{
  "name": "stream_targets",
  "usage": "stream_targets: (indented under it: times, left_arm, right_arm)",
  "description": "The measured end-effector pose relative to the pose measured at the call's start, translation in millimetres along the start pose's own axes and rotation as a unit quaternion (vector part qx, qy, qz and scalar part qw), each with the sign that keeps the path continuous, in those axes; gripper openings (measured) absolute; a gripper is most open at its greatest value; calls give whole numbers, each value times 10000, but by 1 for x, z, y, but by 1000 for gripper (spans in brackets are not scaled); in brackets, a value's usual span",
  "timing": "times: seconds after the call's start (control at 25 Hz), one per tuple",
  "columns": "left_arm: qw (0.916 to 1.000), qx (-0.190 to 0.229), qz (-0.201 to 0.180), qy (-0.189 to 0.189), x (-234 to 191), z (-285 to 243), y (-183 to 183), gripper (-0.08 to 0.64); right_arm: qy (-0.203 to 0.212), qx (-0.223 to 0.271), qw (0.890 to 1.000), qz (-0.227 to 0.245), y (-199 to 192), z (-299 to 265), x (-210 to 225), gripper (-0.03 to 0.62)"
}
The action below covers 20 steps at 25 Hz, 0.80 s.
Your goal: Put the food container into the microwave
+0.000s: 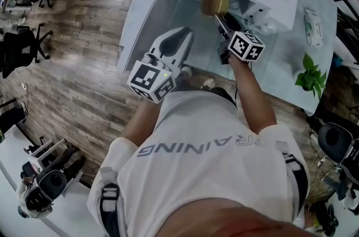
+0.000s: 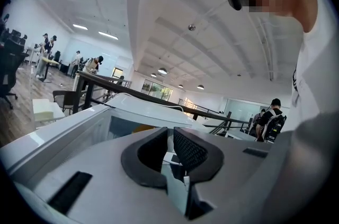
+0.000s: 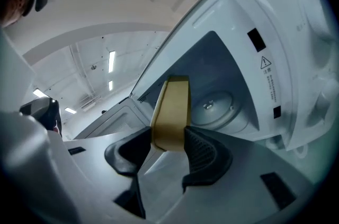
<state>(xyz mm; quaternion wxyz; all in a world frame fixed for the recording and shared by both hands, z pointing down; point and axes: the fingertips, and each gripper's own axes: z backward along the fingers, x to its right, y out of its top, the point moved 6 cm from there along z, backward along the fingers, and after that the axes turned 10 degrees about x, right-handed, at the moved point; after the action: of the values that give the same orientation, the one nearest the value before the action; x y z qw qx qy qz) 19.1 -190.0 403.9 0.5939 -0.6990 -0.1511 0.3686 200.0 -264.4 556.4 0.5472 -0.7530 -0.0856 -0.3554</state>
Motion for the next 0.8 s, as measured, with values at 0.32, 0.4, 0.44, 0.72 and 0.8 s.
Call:
stream_targets:
  times: [0.32, 0.4, 0.44, 0.72, 0.8]
  left_arm:
    - [9999, -31, 35, -100, -13, -15, 3, 60]
    - [9999, -32, 13, -140, -16, -18, 6, 60]
    - [9999, -21, 0, -157, -17, -19, 8, 60]
    - [9997, 15, 54, -221, -23, -25, 13, 60]
    - [9997, 12, 73, -216, -25, -26, 14, 60]
  right_arm:
    - [-131, 290, 9992, -227, 6, -34, 11, 209]
    - [-245, 414, 9986, -224, 9, -44, 15, 209]
    - [-304, 478, 9982, -212, 11, -49, 17, 209]
    - [-360, 868, 9939, -582, 19, -77, 29, 209]
    - [-315, 917, 9929, -696, 19, -84, 30, 209]
